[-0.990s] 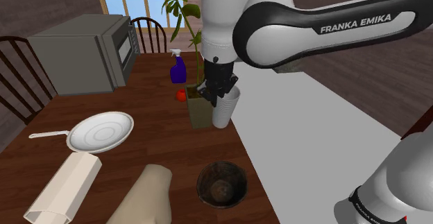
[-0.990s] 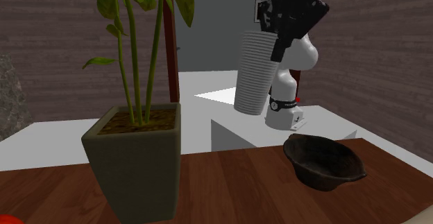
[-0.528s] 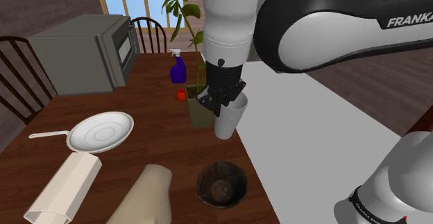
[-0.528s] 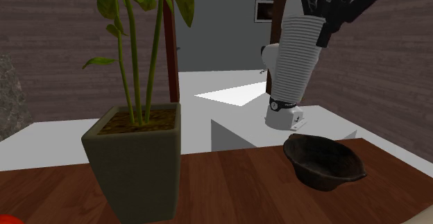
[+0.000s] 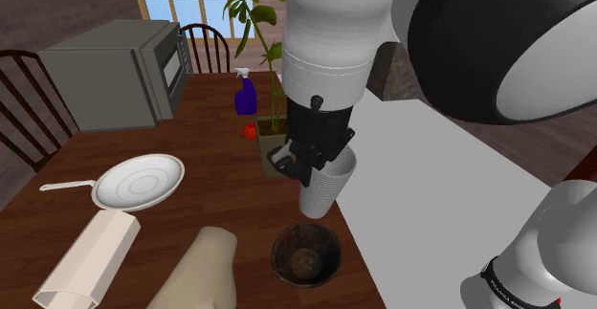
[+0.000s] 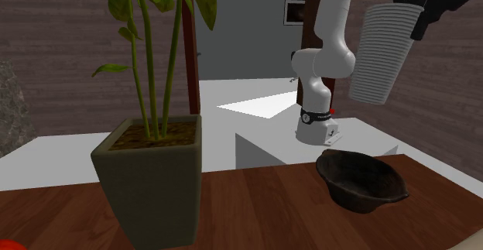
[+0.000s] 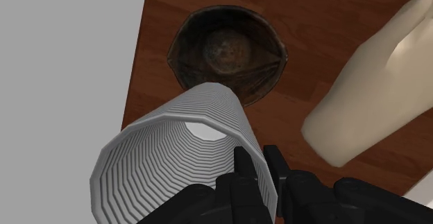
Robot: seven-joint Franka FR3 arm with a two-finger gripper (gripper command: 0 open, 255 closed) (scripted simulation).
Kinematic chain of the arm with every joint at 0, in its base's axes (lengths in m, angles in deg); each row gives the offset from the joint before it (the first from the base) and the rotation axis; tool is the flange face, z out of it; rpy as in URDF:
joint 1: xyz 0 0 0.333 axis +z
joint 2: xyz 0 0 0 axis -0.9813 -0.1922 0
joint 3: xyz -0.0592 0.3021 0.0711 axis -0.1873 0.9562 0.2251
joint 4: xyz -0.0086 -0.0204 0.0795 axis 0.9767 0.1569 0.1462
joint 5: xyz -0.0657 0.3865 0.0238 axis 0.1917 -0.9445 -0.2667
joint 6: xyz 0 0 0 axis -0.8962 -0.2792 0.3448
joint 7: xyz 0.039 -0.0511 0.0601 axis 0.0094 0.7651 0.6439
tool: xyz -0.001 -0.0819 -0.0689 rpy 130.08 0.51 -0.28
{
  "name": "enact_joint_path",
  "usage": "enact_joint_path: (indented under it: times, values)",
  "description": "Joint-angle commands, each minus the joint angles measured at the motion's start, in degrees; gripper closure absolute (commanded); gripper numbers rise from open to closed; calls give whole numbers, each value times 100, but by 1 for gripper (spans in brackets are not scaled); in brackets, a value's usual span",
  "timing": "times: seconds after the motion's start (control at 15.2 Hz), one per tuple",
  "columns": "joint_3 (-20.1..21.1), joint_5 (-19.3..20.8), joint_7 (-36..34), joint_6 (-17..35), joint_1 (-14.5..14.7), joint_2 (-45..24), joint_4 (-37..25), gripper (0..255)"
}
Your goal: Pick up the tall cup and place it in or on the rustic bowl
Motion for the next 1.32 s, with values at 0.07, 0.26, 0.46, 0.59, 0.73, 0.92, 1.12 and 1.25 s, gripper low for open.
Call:
enact_joint_path:
  times: [0.07,0.26,0.46,0.59,0.73,0.92,1.12,1.25]
  values:
    - [9,-35,-40,202,23,50,245,255]
    - [18,-44,-70,430,34,64,486,255]
    - [35,-42,-108,656,42,62,713,255]
    - [50,-34,-138,806,46,52,858,255]
    - [67,-22,-171,955,49,36,998,255]
    - [98,5,-229,1178,50,-2,1198,255]
    - [133,46,-296,1401,47,-55,1388,255]
    - [160,80,-346,1548,44,-99,1507,255]
